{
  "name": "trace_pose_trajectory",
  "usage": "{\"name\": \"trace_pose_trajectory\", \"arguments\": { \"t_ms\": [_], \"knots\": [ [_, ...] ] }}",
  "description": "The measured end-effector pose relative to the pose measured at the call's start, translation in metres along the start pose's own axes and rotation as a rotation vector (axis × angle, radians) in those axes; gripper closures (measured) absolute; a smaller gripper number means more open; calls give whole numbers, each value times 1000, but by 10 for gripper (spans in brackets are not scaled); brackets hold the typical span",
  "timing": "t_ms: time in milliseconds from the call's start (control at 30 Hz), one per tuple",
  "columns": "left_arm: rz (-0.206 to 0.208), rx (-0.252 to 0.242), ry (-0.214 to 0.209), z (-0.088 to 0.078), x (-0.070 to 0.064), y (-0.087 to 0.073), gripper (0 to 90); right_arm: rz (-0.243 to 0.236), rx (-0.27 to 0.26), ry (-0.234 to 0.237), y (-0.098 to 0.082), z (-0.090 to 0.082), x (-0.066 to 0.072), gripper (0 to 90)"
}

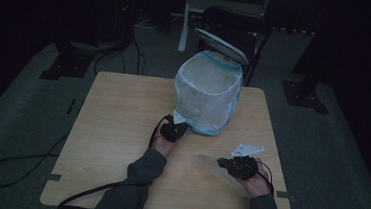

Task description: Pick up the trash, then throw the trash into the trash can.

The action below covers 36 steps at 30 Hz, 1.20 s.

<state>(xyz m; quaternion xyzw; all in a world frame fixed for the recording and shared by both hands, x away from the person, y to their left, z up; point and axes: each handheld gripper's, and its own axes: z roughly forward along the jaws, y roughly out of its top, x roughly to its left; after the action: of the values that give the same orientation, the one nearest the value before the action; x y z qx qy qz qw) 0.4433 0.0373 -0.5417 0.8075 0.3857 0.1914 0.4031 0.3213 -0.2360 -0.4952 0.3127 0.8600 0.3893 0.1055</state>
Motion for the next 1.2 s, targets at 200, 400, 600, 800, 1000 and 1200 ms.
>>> {"name": "trace_pose_trajectory", "arguments": {
  "t_ms": [200,400,600,800,1000,1200],
  "knots": [
    [-1,0,-1,0,0,0,900,17,-29,-25,1,-3,-1,866],
    [-3,-1,-2,0,0,0,900,39,-70,-62,3,-7,-4,867],
    [-4,-1,-3,0,0,0,900,36,-99,-84,9,-12,-5,867],
    [-3,-1,-2,0,0,0,900,38,-121,-104,13,-15,-5,867],
    [-2,-1,-1,0,0,0,900,35,-128,-110,17,-18,-6,867],
    [-1,0,0,0,0,0,900,39,-138,-119,18,-20,-6,867]
  ]
}}
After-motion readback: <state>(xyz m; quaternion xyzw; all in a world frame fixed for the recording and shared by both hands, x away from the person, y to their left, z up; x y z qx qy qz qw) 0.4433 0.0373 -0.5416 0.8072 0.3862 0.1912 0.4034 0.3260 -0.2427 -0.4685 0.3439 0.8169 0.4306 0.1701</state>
